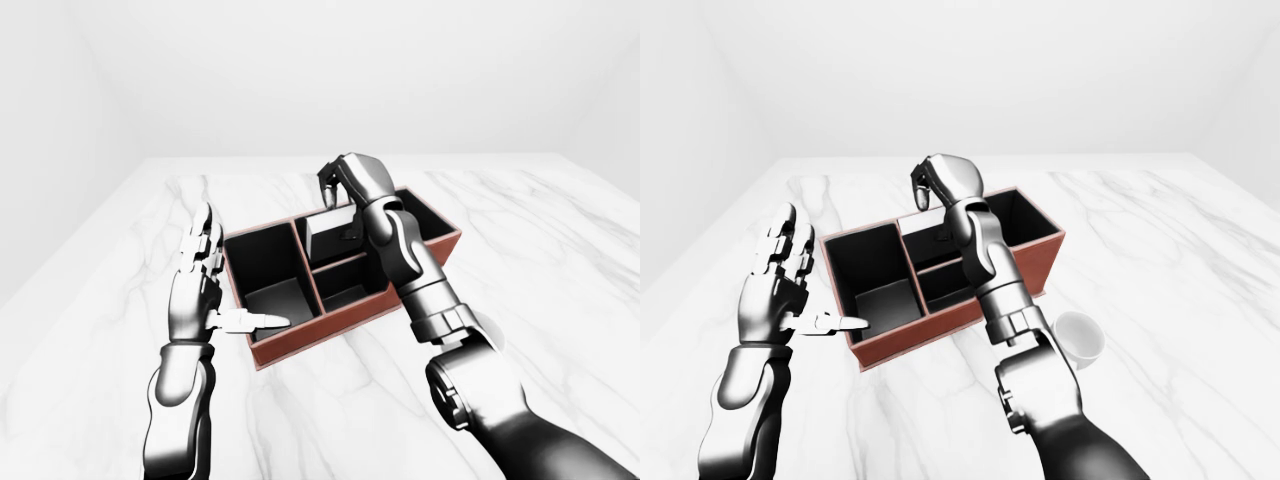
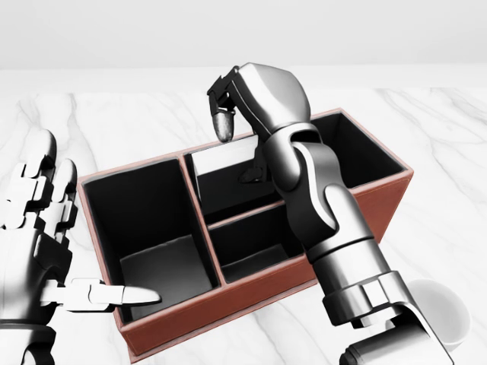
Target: Pick up the book and place it in the front compartment of the caddy.
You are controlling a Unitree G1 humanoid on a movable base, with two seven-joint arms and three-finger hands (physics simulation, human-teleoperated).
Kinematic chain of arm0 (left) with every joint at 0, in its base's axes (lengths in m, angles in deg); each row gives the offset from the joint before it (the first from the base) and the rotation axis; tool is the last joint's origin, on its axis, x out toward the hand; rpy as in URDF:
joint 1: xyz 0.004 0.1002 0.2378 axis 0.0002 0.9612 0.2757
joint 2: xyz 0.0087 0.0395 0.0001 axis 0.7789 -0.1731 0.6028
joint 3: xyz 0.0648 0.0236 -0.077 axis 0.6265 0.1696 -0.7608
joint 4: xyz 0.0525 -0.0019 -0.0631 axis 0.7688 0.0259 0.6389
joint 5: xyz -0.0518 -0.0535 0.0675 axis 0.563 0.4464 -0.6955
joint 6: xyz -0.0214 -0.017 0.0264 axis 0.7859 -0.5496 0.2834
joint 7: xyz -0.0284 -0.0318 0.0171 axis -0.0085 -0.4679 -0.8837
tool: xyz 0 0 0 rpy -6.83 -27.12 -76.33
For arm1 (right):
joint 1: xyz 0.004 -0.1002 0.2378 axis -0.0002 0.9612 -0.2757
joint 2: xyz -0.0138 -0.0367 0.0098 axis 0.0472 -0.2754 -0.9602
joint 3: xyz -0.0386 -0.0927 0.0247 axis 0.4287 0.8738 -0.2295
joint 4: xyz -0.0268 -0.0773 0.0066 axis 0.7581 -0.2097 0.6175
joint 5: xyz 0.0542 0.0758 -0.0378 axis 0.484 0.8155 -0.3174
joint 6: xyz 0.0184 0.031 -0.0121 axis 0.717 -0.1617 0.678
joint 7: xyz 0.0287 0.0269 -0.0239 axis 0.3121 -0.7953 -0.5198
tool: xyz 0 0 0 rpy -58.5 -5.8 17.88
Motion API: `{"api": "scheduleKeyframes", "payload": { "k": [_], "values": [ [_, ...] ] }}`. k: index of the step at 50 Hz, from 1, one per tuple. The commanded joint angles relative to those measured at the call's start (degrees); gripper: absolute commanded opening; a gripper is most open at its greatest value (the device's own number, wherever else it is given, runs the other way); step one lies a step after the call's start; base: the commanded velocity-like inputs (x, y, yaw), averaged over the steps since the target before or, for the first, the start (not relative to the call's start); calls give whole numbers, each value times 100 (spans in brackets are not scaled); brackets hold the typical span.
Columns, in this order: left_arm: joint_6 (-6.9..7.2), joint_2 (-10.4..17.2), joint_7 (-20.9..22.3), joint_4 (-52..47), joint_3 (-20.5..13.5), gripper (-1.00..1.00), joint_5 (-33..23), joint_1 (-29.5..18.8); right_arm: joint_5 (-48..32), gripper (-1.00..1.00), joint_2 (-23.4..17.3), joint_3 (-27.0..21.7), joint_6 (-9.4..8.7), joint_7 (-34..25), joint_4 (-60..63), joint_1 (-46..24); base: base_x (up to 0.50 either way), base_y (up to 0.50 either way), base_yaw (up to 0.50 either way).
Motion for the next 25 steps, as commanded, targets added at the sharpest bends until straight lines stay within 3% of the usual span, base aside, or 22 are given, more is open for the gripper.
{"api": "scheduleKeyframes", "payload": {
  "k": [1,25],
  "values": [
    [0,-2,1,7,12,100,-5,1,-100,-100,-39,-76,107,276,-247,-193,0,0,0],
    [0,-3,-3,63,31,100,-17,-6,-11,-100,-171,-101,438,886,-1319,-600,0,0,0]
  ]
}}
